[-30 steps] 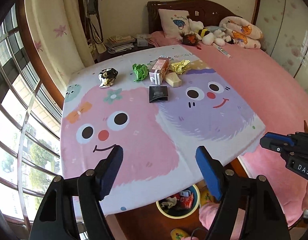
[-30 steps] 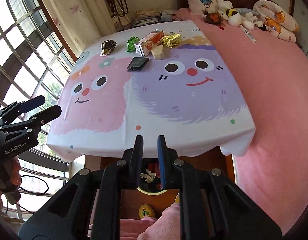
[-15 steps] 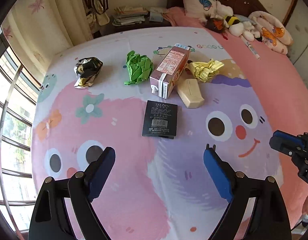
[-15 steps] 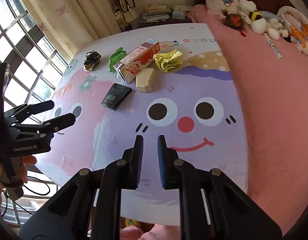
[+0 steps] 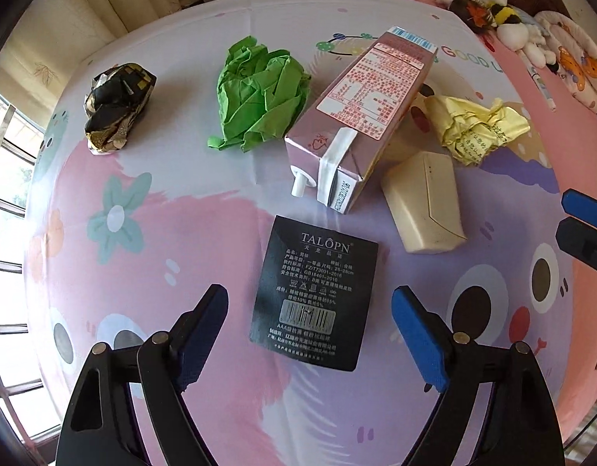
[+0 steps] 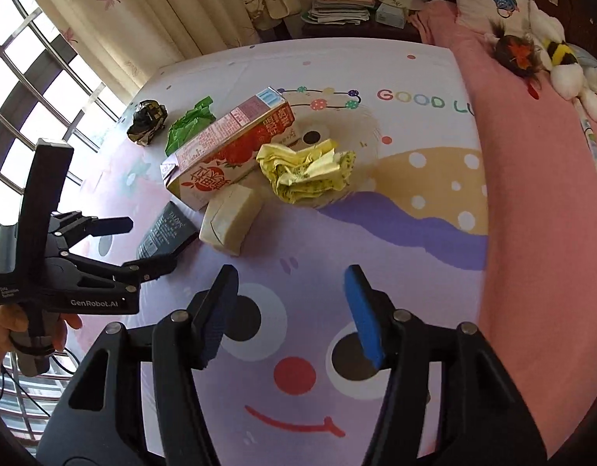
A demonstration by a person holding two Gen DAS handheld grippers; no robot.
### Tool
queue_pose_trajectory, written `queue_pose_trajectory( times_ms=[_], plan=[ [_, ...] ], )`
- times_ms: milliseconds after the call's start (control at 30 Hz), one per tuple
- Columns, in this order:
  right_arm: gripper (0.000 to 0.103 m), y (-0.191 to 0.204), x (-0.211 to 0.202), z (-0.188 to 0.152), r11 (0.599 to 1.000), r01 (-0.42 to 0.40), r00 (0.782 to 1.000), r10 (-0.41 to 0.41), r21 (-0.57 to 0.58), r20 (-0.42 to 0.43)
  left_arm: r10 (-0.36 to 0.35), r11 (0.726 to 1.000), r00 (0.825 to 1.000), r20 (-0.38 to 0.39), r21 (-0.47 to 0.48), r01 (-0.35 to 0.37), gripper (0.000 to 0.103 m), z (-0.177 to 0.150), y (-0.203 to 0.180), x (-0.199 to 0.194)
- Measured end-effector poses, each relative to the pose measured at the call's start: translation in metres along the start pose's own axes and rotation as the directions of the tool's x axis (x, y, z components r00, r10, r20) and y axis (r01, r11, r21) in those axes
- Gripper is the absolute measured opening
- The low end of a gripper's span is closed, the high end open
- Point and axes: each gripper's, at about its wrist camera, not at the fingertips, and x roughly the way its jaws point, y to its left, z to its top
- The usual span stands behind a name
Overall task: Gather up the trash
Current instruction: 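Grasp the black TALOPN card with the left tool while the right tool grasps the yellow wrapper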
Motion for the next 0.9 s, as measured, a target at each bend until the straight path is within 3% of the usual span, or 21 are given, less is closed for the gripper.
queue_pose_trajectory(
  times_ms=[100, 233, 300, 600, 900],
  plan=[
    [0.054, -0.005, 0.009, 0.013, 1.0, 0.001, 1.0, -0.001, -0.013, -0.003, -0.006, 0.999, 1.0, -0.02, -0.04, 0.005, 0.076, 0.006, 0.002, 0.011],
    [0.055, -0.013, 0.024, 0.029, 1.0, -0.001, 1.0, 0.001, -0.009, -0.018, -0.002, 0.998, 1.0, -0.009, -0.058, 0.001, 0.072, 0.014, 0.0, 0.017],
    [0.06, -0.014, 0.029, 0.033, 1.0, -0.01, 1.0, 0.01, 0.002, -0.029, 0.007, 0.998, 1.0, 0.002, -0.057, -0.007, 0.062, 0.018, -0.002, 0.016],
    [0.071, -0.025, 0.046, 0.057, 0.976, -0.122, 0.992, 0.126, 0.181, -0.01, -0.022, 0.99, 0.998, 0.051, -0.141, 0.029, 0.061, 0.013, 0.001, 0.002],
    [0.073, -0.029, 0.076, 0.072, 0.954, -0.08, 0.996, 0.09, 0.289, -0.022, -0.026, 0.982, 0.996, 0.086, -0.182, 0.041, 0.061, 0.002, 0.003, -0.017]
  ],
)
